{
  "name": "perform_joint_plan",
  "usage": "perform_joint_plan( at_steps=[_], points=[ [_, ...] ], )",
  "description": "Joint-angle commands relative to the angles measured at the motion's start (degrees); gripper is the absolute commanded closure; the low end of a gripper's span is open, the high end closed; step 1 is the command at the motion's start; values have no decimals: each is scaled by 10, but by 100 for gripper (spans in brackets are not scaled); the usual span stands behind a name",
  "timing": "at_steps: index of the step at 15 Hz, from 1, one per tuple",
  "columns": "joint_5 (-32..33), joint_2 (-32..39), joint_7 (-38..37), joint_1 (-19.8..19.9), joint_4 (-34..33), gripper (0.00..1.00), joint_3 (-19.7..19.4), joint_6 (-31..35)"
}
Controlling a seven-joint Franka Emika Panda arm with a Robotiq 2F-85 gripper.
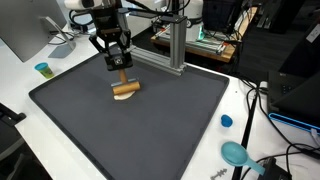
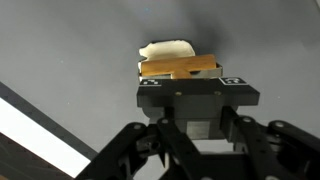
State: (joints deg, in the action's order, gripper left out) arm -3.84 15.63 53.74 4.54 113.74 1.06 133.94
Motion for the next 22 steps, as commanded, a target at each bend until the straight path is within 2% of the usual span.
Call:
perform_joint_plan(
  at_steps=[1, 10, 16, 18, 22],
  points=[
    [46, 2, -34, -8, 17, 79, -4, 18],
    [168, 13, -76, -24, 16, 79, -14, -6],
    [225, 22, -109, -24, 3, 79, -20, -39],
    [210, 23, -108, -14, -10, 79, -21, -55],
    [117, -6, -80, 26, -62, 79, -18, -108]
  ],
)
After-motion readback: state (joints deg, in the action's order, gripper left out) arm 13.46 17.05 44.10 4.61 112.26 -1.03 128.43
